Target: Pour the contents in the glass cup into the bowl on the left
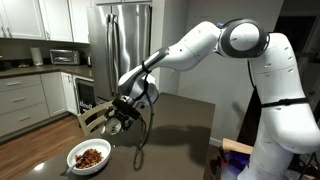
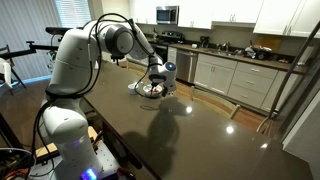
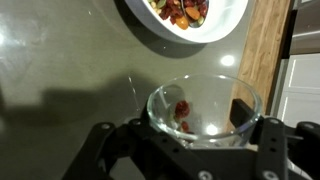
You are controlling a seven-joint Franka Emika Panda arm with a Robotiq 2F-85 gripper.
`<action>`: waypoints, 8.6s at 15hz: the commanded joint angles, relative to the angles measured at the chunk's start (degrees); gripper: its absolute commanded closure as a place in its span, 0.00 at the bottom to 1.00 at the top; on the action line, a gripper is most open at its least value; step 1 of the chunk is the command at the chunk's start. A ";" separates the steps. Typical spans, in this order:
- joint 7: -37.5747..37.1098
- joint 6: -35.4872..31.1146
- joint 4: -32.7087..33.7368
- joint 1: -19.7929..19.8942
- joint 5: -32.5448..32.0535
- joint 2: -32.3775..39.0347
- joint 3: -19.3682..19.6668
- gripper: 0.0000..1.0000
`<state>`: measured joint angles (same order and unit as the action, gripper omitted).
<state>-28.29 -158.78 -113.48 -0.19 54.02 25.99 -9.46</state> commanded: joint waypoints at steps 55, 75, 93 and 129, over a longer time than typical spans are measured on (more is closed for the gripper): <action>-8.97 51.94 11.16 9.60 35.43 14.78 13.85 0.47; -12.12 49.01 13.73 9.27 35.11 16.08 14.99 0.00; -19.23 43.88 14.07 7.36 26.55 13.37 16.19 0.00; 0.07 29.32 9.42 6.81 -2.28 -6.45 14.59 0.00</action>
<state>-35.48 -133.16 -101.73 4.61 51.15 22.31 6.44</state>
